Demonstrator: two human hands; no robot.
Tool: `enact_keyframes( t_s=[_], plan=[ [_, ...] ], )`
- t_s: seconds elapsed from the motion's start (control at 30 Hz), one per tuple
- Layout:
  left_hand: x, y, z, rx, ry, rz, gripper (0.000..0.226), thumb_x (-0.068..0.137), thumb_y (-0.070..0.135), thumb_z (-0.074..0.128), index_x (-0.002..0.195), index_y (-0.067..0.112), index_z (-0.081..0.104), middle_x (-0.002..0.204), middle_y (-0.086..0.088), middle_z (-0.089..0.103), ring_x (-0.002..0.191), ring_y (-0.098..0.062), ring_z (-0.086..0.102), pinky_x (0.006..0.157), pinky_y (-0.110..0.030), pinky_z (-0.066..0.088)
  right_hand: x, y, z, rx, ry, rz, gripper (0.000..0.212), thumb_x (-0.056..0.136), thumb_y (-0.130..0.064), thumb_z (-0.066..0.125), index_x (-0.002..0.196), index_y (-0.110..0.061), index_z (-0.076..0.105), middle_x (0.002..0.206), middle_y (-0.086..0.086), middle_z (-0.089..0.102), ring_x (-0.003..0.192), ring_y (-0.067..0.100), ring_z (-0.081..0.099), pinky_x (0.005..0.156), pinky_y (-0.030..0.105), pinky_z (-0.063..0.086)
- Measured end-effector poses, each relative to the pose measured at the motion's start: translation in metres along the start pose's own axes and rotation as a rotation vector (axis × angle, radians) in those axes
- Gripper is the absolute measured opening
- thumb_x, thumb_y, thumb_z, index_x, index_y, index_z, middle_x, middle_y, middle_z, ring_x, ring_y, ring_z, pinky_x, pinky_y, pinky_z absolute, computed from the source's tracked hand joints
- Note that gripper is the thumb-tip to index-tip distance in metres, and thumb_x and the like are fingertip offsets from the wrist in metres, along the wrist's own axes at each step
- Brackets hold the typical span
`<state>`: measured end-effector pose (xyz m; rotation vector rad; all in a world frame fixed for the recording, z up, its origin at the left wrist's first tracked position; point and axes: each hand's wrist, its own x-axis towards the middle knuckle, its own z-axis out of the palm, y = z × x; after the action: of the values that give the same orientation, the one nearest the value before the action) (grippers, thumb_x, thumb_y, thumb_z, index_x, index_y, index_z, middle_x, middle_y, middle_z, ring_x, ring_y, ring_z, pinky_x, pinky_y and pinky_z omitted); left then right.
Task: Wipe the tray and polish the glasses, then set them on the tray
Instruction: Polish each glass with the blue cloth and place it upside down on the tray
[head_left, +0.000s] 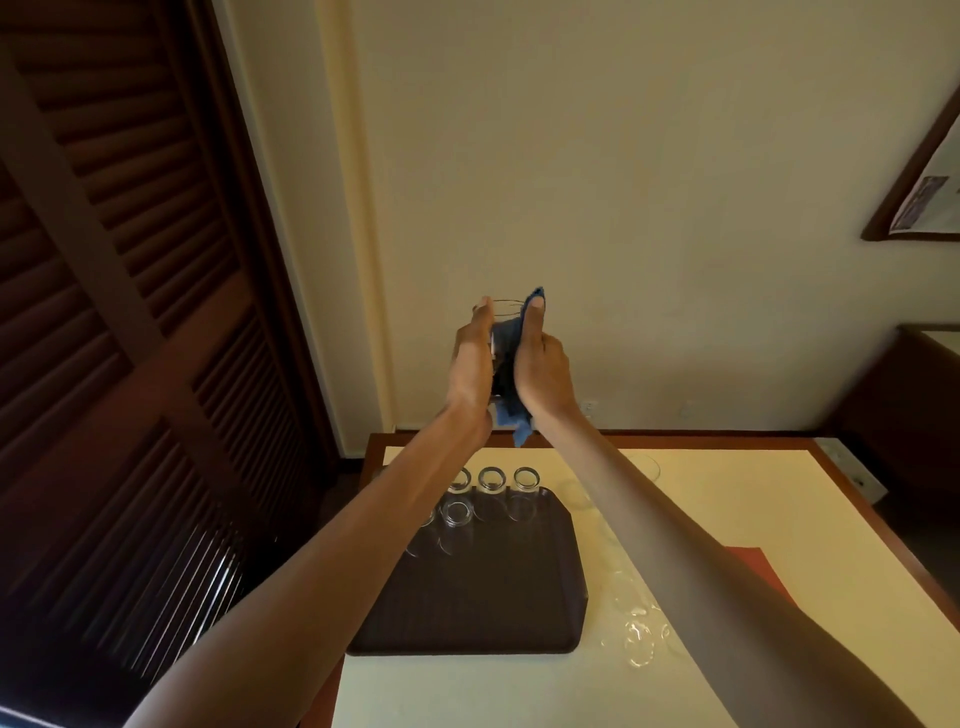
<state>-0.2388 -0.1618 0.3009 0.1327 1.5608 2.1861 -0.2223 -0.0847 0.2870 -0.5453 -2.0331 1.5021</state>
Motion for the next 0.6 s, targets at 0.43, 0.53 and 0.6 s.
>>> enact_keyframes(
  t_s=[0.43,0.53,0.6],
  plan=[
    [0.016,-0.012,-0.019,-0.070,0.009,-0.044,0.051,0.110,0.049,0.038,0.121,0.013,0.073,0.106,-0.009,0.079,0.102,-0.024,0.074,0.086,-0.038,0.059,-0.019,0.007,0.014,-0.151,0.037,-0.218,0.044,0.104,-0.048,0.040,0.122,-0.009,0.046,0.098,0.006,0.066,0.078,0.014,0.068,0.060,0.023,0.055],
    [0.010,-0.013,-0.014,-0.048,0.049,-0.050,0.054,0.111,0.051,0.031,0.114,0.018,0.074,0.089,-0.002,0.079,0.087,-0.020,0.074,0.072,-0.035,0.057,-0.005,-0.001,0.001,-0.086,0.017,-0.110,0.053,0.107,-0.049,0.030,0.092,-0.006,0.057,0.067,-0.001,0.062,0.049,0.006,0.058,0.045,0.020,0.042],
    [0.006,-0.013,-0.010,-0.070,0.037,-0.068,0.062,0.109,0.059,0.028,0.112,0.018,0.075,0.084,-0.001,0.078,0.082,-0.019,0.074,0.067,-0.032,0.057,-0.001,-0.002,0.000,-0.039,0.004,-0.008,0.062,0.108,-0.049,0.024,0.081,-0.006,0.060,0.062,0.001,0.059,0.051,0.011,0.056,0.051,0.025,0.044]
  ],
)
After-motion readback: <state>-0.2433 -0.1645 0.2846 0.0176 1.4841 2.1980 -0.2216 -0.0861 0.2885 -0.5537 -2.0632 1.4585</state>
